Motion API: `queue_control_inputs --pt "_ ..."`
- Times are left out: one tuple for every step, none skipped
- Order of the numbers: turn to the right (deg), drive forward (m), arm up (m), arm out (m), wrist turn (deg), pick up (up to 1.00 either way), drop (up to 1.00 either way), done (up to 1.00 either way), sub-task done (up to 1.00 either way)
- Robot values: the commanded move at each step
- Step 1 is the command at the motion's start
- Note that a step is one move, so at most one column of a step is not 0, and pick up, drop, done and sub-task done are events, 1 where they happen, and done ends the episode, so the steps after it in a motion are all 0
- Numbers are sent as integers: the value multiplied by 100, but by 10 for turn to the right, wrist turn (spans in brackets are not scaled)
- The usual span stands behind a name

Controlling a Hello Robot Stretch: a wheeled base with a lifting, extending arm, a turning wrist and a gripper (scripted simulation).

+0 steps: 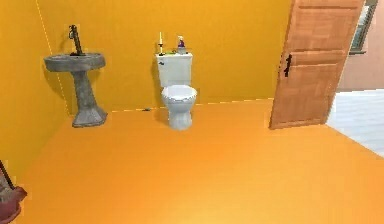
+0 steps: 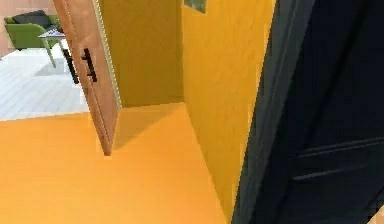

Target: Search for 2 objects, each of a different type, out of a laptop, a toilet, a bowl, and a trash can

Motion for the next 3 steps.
queue_control_inputs --pt "-90 0 0 0 0 0 0 0 0" --pt "0 100 0 0 0 0 0 0 0" --pt "-60 0 0 0 0 0 0 0 0"
